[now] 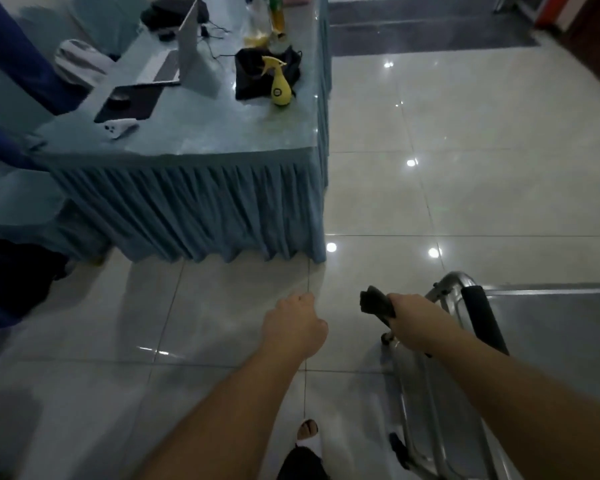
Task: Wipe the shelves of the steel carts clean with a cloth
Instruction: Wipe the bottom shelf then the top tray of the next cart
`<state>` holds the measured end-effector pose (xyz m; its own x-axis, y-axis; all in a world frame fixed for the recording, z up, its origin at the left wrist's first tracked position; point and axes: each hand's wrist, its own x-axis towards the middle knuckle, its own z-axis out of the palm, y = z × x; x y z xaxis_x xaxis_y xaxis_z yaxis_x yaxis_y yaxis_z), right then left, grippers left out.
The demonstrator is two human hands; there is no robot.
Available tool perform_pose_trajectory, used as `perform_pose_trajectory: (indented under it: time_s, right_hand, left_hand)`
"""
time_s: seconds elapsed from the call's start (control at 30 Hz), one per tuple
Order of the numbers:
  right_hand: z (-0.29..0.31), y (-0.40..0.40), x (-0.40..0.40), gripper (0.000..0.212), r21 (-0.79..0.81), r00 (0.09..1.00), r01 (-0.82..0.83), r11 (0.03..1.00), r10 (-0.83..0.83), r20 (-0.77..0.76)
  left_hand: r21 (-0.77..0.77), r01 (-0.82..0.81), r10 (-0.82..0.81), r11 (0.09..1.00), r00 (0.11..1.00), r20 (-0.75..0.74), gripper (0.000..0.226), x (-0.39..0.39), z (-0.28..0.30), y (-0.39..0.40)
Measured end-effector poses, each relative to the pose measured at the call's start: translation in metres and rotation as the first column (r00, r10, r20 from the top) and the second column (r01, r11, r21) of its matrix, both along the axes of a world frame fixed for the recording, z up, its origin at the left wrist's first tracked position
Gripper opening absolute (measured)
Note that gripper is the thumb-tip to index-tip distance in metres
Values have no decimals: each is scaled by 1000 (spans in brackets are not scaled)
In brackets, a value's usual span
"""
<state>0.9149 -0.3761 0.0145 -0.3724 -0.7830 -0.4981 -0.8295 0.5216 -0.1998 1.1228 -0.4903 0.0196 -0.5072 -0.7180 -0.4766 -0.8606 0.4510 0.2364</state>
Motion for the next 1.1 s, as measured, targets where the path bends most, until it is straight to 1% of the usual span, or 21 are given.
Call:
perform_pose_trajectory:
  time_s: [0.1, 0.2, 0.33, 0.43, 0.6, 0.73, 0.83, 0.93, 1.0, 1.1]
  right_hand:
    - [-3, -16, 0, 10, 20, 999, 37, 999, -37, -28]
    - [-7, -33, -4, 5, 30, 998, 55, 998, -54, -35]
    - [-17, -59, -18, 8, 19, 997, 74, 997, -74, -14]
    - [-27, -79, -37, 14, 3, 997, 72, 997, -72, -12]
    - [-33, -132, -89, 18, -36, 997, 68, 997, -67, 36]
    - [-9, -177, -140, 16, -91, 998, 46, 995, -42, 47]
    - [8, -204, -177, 16, -97, 999, 26, 995, -25, 21]
    - [15, -221, -217, 14, -104, 999, 52, 993, -52, 8]
    - [13, -228, -245, 9, -106, 997, 82, 991, -81, 10]
    - [8, -238, -284, 10, -84, 990, 143, 986, -141, 27]
  left_hand:
    - [-3, 24, -24, 1000, 1000, 1, 51, 0, 1, -25]
    - [-11, 46, -46, 999, 999, 2, 51, -5, 3, -45]
    - [-17, 78, -78, 997, 997, 3, 49, -23, 4, -70]
    - [-19, 120, -120, 993, 993, 13, 51, -46, 3, -90]
    - [-59, 158, -156, 986, 987, 28, 51, -106, 12, -136]
    - [-126, 148, -147, 981, 989, 18, 44, -162, 36, -176]
    - [-137, 147, -148, 980, 989, -1, 45, -212, 51, -202]
    - [-124, 174, -178, 977, 984, -16, 47, -261, 55, -222]
    - [-129, 220, -222, 967, 975, -1, 45, -291, 52, -235]
    - [-117, 292, -290, 949, 956, 36, 49, -334, 46, -258]
